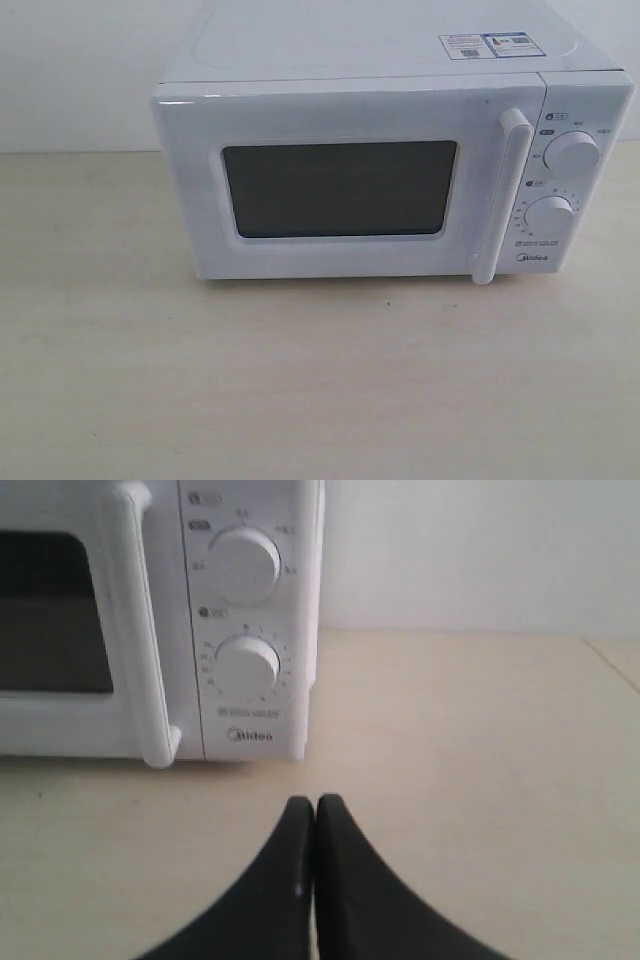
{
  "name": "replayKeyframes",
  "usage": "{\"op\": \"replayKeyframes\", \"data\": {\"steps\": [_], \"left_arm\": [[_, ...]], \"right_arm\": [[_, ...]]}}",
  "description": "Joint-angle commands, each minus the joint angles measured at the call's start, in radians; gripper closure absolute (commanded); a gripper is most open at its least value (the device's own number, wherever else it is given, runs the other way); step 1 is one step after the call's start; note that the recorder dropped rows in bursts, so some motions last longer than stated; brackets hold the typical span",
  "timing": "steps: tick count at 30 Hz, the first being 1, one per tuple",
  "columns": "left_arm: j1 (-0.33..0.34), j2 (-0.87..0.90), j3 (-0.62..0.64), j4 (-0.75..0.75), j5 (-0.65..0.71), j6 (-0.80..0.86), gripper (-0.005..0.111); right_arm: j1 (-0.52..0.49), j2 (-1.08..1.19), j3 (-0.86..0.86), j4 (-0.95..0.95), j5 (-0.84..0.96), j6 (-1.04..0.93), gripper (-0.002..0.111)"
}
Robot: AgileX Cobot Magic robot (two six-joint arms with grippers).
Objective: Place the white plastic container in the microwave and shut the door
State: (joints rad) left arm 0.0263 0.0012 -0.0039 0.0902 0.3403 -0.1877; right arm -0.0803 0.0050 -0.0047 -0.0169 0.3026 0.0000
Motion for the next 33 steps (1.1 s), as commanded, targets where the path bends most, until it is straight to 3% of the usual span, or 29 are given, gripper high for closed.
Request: {"op": "replayKeyframes", "data": {"steps": [1,33], "left_arm": [[0.003,-0.001,0.004,0.004,-0.003,0.004,0.103],[0.003,-0.001,0.004,0.004,-0.003,0.004,0.103]], "right_arm": [[-0.009,-0.005,0.005,-0.081,0.045,0.13,0.108],[0.033,-0.005,0.005,-0.071,0.06,0.134,0.108]]}}
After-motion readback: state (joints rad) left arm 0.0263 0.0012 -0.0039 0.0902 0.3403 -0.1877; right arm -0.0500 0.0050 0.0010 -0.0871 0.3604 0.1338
